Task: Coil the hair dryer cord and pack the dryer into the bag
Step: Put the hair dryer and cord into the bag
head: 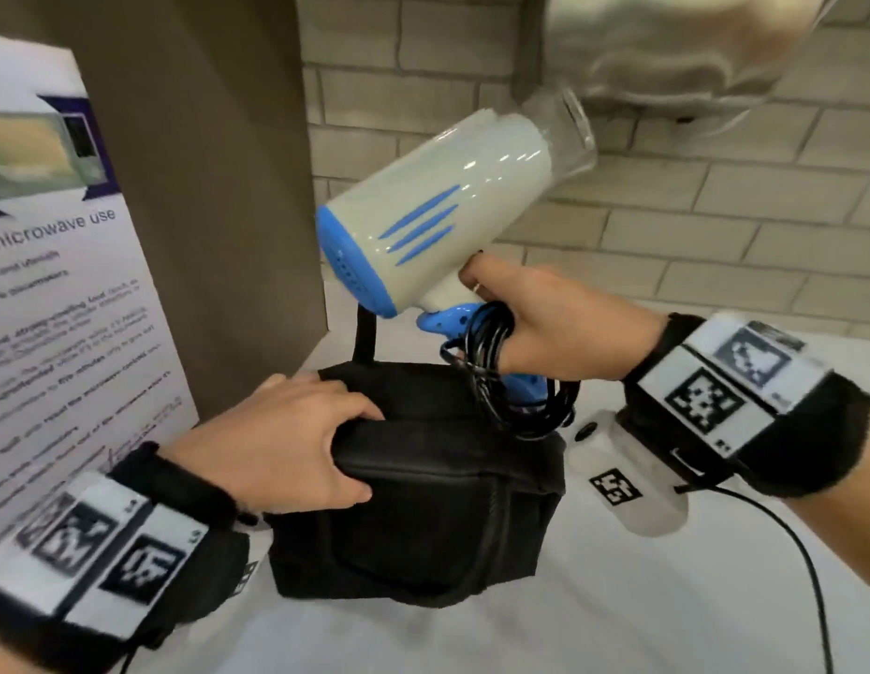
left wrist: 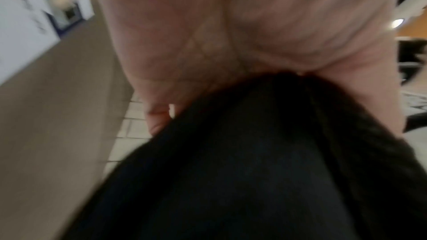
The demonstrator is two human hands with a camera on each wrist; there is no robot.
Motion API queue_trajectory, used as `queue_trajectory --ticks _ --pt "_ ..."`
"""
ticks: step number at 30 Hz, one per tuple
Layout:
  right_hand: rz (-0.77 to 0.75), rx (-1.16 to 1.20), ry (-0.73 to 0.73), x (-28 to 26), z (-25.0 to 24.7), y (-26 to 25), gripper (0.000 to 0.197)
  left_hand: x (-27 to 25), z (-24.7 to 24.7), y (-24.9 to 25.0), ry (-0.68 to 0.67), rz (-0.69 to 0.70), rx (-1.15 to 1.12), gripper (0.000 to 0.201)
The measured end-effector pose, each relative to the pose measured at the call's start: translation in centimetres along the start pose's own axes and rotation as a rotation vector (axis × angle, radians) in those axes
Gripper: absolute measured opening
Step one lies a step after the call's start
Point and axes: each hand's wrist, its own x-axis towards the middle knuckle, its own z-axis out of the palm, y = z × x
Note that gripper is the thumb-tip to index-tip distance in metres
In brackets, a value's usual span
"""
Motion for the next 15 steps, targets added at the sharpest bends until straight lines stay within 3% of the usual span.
queue_trajectory --ticks 3,8,12,15 --pt "-0.087 -0.007 -0.129 1.9 2.1 -0.4 0.036 0.4 0.3 1.0 0.024 0.055 -0.041 0.022" --pt "-0.115 -0.077 -0.254 2.5 4.1 -0.1 0.042 -1.0 1.6 1.5 0.074 0.142 -0.253 0.019" --pt "-0.148 -0.352 -0.25 2.4 5.2 0.9 0.053 -2.0 2.2 1.5 0.195 0.288 -0.228 0.013" --pt "-0.129 -0.395 -0.228 1.8 6.6 1.0 0.058 -2.2 2.9 1.3 0.272 0.345 -0.207 0.012"
